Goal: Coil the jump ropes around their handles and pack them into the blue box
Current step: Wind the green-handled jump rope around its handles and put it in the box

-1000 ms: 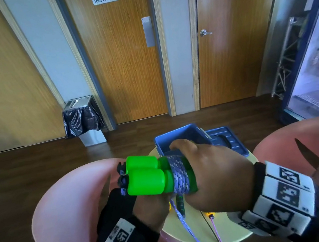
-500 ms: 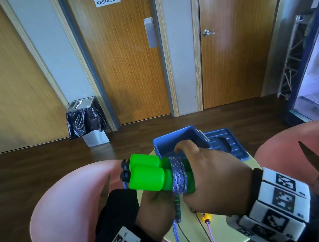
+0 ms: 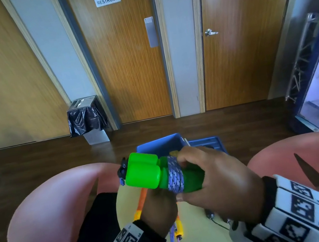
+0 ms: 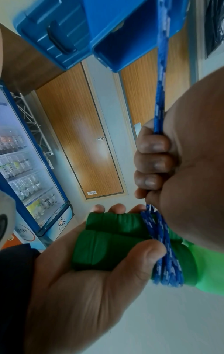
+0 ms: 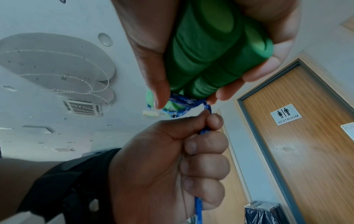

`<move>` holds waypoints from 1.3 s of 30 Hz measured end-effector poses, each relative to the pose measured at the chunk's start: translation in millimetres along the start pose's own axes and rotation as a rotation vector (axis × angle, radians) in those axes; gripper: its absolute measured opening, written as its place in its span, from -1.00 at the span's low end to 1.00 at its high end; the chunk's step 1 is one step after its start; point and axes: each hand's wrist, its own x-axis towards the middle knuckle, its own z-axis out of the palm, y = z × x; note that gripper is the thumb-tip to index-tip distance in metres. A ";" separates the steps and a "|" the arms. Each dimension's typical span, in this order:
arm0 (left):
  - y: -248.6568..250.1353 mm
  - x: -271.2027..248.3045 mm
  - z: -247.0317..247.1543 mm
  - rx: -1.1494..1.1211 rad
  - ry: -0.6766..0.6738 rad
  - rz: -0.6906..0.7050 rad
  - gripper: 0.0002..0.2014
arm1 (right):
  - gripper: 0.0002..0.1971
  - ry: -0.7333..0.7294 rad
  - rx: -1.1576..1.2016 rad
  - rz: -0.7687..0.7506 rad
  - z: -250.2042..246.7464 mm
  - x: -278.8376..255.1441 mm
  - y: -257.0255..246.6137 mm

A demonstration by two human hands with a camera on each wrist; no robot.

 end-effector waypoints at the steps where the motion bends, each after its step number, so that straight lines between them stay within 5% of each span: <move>1: -2.0 2.4 6.9 0.043 0.051 -0.012 -0.66 | -0.49 -0.003 0.015 0.017 -4.2 -2.3 7.5; 3: 7.1 12.1 21.7 0.083 -0.014 -0.022 -0.69 | -0.49 0.001 0.060 0.053 -12.2 -6.3 23.3; 8: 64.8 18.4 50.4 -0.307 0.187 0.050 -0.79 | -0.51 -0.021 0.116 0.073 -27.0 -13.3 56.9; 10: 75.7 26.0 64.6 -0.639 0.408 -0.128 -0.63 | -0.52 -0.026 0.111 0.073 -28.5 -14.3 66.6; 12: 80.6 26.8 74.7 -0.760 0.363 -0.299 -0.65 | -0.52 -0.023 0.079 0.077 -28.8 -12.9 78.2; 21: 97.9 27.4 81.1 -0.513 0.145 -0.350 -0.57 | -0.60 0.011 -0.298 0.084 -29.0 1.3 120.4; 29: 83.1 27.0 85.9 -0.065 0.192 -0.298 -0.59 | -0.61 -0.158 -0.273 0.144 -22.2 -2.5 121.8; 33: 73.1 25.0 86.7 0.001 0.283 -0.288 -0.48 | -0.46 -0.178 -0.241 0.101 -18.0 -7.6 120.8; 39: 62.5 33.7 76.6 0.141 0.314 -0.323 -0.48 | -0.51 -0.181 -0.279 0.002 -10.3 -15.2 120.6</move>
